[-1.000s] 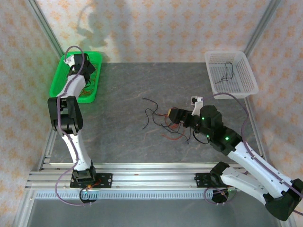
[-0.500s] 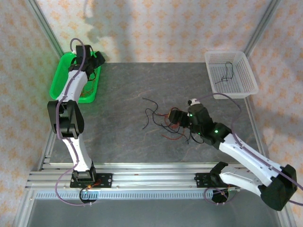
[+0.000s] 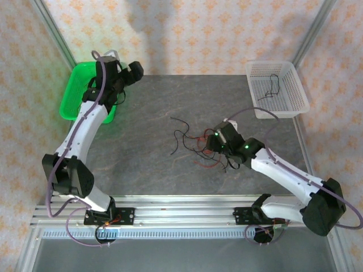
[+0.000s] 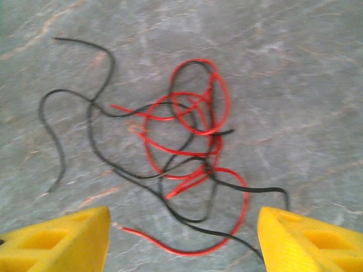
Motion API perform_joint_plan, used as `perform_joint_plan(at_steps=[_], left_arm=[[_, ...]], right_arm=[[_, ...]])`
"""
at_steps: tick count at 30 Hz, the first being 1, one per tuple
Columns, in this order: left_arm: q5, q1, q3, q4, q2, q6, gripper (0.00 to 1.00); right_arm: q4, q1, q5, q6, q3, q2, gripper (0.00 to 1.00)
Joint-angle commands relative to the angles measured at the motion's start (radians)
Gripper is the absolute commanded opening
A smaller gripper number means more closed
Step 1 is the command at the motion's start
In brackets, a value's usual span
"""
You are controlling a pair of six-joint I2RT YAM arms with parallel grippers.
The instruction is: Untangle the cables
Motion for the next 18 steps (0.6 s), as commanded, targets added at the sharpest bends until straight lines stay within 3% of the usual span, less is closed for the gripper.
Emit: perform_joint_plan(at_steps=[1, 7, 18], left_arm=[[-0.025, -0.044, -0.073, 0.012, -0.058, -0.029, 0.94], [-0.014, -0.081, -0.156, 0.030, -0.153, -0.023, 0.94], [0.078, -0.105, -0.216, 0.040, -0.261, -0.010, 0.94]], right_arm=[[0.095, 0.051, -0.088, -0.019, 0.072, 0.078, 0.68], [0.177, 0.129, -0.137, -0.031, 0.231, 0.346, 0.64], [0.177, 0.129, -0.114, -0.072, 0.496, 0.755, 0.52]])
